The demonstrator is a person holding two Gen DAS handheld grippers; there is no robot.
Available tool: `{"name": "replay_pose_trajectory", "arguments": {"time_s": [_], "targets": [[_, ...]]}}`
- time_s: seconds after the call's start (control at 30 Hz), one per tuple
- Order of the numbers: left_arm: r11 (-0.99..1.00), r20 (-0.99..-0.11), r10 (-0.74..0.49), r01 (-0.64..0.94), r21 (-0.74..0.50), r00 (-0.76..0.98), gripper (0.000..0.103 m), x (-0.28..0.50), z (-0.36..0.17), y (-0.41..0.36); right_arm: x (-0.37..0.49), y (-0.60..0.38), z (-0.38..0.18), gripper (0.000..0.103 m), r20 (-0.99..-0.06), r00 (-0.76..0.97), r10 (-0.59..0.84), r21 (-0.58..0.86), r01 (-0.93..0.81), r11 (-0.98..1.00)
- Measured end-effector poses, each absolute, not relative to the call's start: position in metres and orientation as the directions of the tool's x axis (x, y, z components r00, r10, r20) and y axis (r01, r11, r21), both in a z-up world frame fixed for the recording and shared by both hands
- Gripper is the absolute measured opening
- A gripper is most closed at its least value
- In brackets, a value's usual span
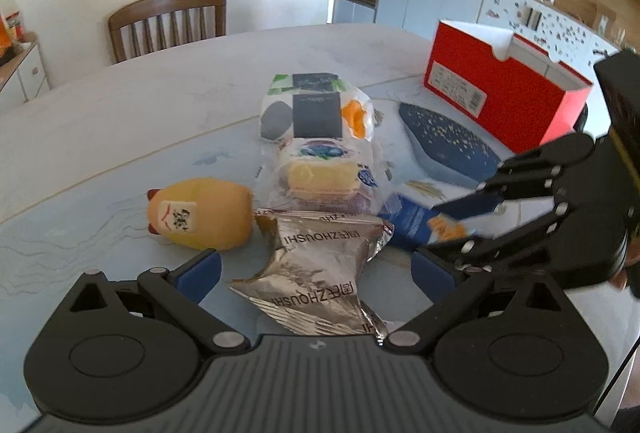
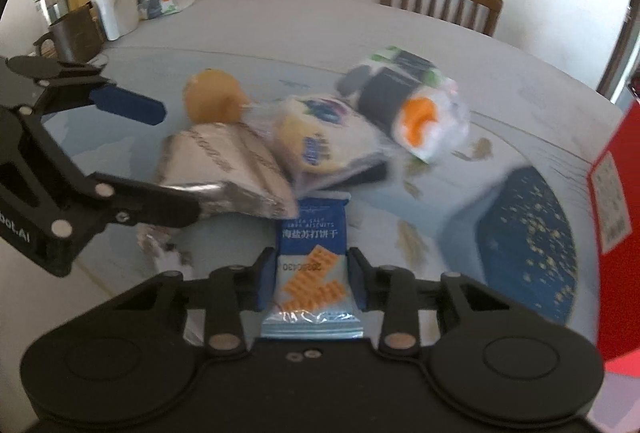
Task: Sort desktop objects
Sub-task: 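Grasp the silver foil bag with the left gripper while the right grasps the blue cracker packet, then carry the silver foil bag and blue cracker packet with both grippers into the red box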
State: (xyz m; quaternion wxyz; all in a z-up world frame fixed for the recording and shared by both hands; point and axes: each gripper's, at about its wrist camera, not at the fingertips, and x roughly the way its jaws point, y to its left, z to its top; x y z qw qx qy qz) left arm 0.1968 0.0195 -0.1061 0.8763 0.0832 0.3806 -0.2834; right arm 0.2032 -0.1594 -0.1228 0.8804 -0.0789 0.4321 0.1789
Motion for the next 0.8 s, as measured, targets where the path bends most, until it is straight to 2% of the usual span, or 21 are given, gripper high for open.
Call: {"name": "replay_pose_trajectory", "arguments": {"time_s": [0.17,0.37,0.5,0.6,0.8], "targets": [[0.812,-0.736,-0.414,0.583,-0.033,0.535,0.095,0.201,-0.114,0.011,0.2,-0.18,-0.123,0.037,-0.793,0.569,0.217,0.017,-0.336,0.942],[0.8,-0.751,-0.394,0.6,0.004,0.53,0.079,0.202,-0.117,0.003,0.192,-0.193,-0.122,0.036,-0.798,0.572,0.191,0.019,-0.293,0.956],[0.81,-0.758,-0.373,0.586,0.015,0.535,0.061,0.203,-0.117,0.003,0.19,-0.196,-0.123,0.036,-0.799,0.575,0.177,0.015,-0.275,0.961],[0.819,-0.757,-0.378,0.573,-0.006,0.532,0.054,0.205,-0.116,0.006,0.19,-0.197,-0.122,0.036,-0.803,0.572,0.167,0.013,-0.264,0.964],[0.827,-0.753,-0.376,0.561,-0.01,0.54,0.049,0.199,-0.114,0.005,0.188,-0.203,-0.121,0.036,-0.808,0.57,0.149,0.019,-0.228,0.973]]}}
